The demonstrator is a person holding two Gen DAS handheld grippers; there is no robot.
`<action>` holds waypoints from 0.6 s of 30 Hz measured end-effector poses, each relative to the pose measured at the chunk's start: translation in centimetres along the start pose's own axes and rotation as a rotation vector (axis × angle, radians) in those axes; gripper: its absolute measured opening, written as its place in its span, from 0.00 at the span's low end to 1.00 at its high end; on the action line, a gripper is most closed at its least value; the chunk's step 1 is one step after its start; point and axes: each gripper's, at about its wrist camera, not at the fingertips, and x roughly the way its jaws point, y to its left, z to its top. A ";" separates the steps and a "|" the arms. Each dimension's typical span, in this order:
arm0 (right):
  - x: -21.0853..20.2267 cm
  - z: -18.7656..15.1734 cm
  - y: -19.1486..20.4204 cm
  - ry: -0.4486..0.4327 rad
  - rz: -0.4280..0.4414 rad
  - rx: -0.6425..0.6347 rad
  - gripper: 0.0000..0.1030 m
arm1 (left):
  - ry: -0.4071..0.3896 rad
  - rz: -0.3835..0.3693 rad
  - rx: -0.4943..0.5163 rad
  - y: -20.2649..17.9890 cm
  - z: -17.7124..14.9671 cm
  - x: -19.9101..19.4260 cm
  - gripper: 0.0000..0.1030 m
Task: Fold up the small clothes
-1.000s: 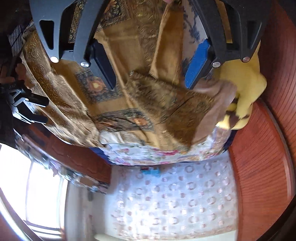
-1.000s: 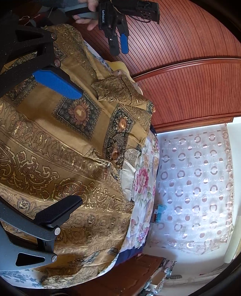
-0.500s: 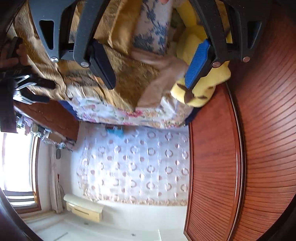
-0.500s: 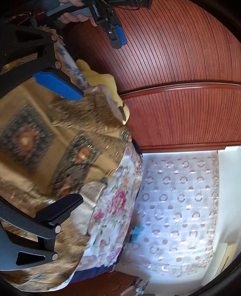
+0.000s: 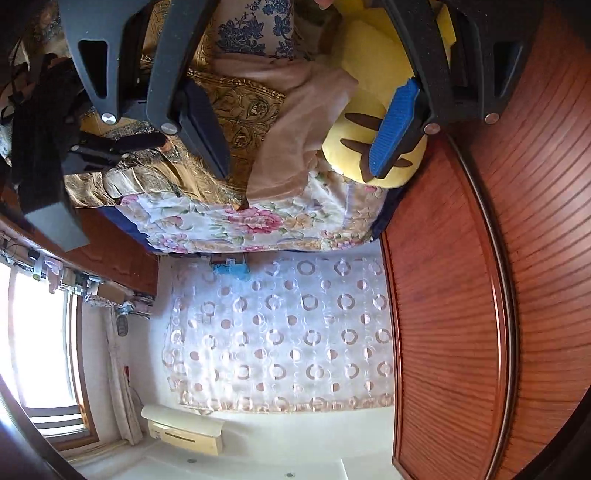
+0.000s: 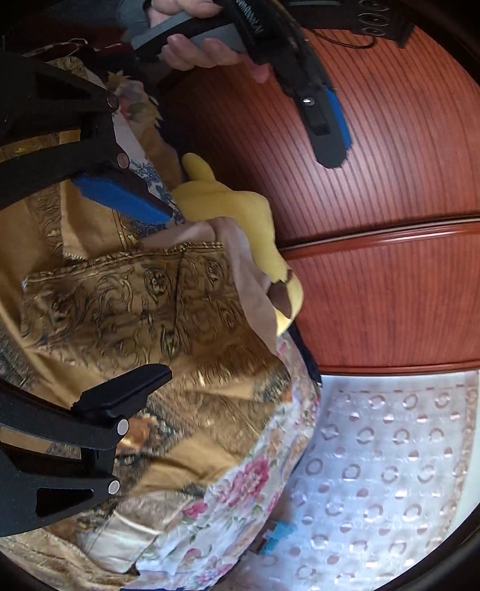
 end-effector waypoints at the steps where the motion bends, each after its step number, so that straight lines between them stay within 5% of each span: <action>1: 0.8 0.2 0.0 0.017 0.003 -0.006 0.71 | 0.011 -0.008 -0.008 0.1 -0.2 0.2 0.76; 8: 6.3 1.8 0.0 0.146 -0.052 -0.031 0.60 | 0.035 -0.023 -0.016 0.3 -1.6 -0.1 0.76; 14: 5.7 1.8 -1.2 0.083 -0.048 0.015 0.06 | 0.067 -0.051 -0.038 0.1 -2.3 -0.7 0.76; 18: 3.4 2.0 -2.9 -0.032 -0.035 0.118 0.06 | 0.094 -0.054 -0.034 -1.1 -3.4 -0.5 0.76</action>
